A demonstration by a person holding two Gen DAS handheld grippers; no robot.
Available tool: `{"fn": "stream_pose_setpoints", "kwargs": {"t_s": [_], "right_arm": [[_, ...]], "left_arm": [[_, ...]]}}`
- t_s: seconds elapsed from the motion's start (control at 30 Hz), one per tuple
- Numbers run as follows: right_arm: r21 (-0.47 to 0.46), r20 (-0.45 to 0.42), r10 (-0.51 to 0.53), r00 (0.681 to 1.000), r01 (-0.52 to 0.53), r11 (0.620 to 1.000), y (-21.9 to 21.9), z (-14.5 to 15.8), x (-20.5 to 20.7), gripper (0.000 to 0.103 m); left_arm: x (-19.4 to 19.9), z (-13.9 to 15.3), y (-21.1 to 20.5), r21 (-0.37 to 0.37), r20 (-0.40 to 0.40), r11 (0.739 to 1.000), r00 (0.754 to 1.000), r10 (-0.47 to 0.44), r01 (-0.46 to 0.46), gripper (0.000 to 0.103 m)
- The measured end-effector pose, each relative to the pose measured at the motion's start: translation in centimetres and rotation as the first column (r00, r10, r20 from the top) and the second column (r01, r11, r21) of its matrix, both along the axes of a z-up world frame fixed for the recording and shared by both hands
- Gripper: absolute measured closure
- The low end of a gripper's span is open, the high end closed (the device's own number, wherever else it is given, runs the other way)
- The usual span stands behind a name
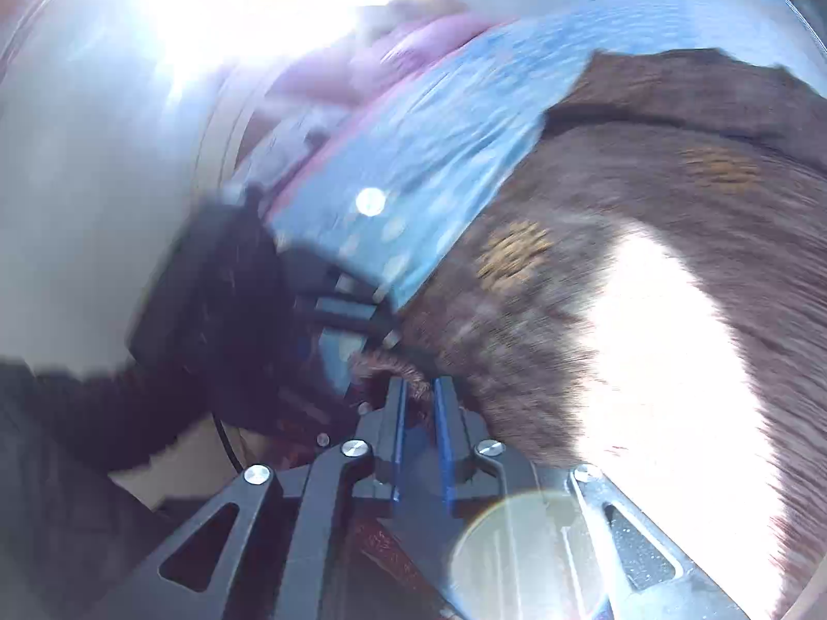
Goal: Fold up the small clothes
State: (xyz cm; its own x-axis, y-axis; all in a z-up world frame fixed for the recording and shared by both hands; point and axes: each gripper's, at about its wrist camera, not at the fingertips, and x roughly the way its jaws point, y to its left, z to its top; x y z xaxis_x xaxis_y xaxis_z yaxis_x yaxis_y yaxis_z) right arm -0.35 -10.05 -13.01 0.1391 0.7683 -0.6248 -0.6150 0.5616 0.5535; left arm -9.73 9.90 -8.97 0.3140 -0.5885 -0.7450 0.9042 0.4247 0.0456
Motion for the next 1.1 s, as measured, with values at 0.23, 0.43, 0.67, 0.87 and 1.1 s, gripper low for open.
{"fn": "stream_pose_setpoints", "kwargs": {"t_s": [0.23,0.43,0.67,0.87,1.1], "right_arm": [[-0.058,0.003,-0.423,0.906,0.422,0.905,-16.7,3.8,-2.8,0.09],[-0.268,0.003,-0.614,0.79,0.592,0.76,-24.2,3.0,-9.0,0.09],[-0.383,-0.003,-0.608,0.794,0.561,0.734,-22.7,0.7,-8.8,0.086],[-0.478,0.006,-0.572,0.82,0.505,0.719,-20.8,-0.4,-7.5,0.051],[-0.555,-0.003,-0.573,0.82,0.475,0.683,-19.7,-1.8,-6.6,0.082]], "left_arm": [[-0.6,0.1,0.7,-0.058,-0.047,0.997,0.998,0.04,-0.043,0.09],[-0.5,-0.6,-1.1,0.01,-0.025,1.0,1.0,0.009,-0.009,0.086],[-0.2,-0.8,-1.3,0.018,-0.015,0.999,0.999,0.046,-0.046,0.082],[-0.8,-0.9,-1.4,0.024,0.003,0.999,0.999,0.04,-0.04,0.074],[-0.8,-1.1,-1.9,0.025,-0.009,0.999,0.999,0.046,-0.046,0.074]]}}
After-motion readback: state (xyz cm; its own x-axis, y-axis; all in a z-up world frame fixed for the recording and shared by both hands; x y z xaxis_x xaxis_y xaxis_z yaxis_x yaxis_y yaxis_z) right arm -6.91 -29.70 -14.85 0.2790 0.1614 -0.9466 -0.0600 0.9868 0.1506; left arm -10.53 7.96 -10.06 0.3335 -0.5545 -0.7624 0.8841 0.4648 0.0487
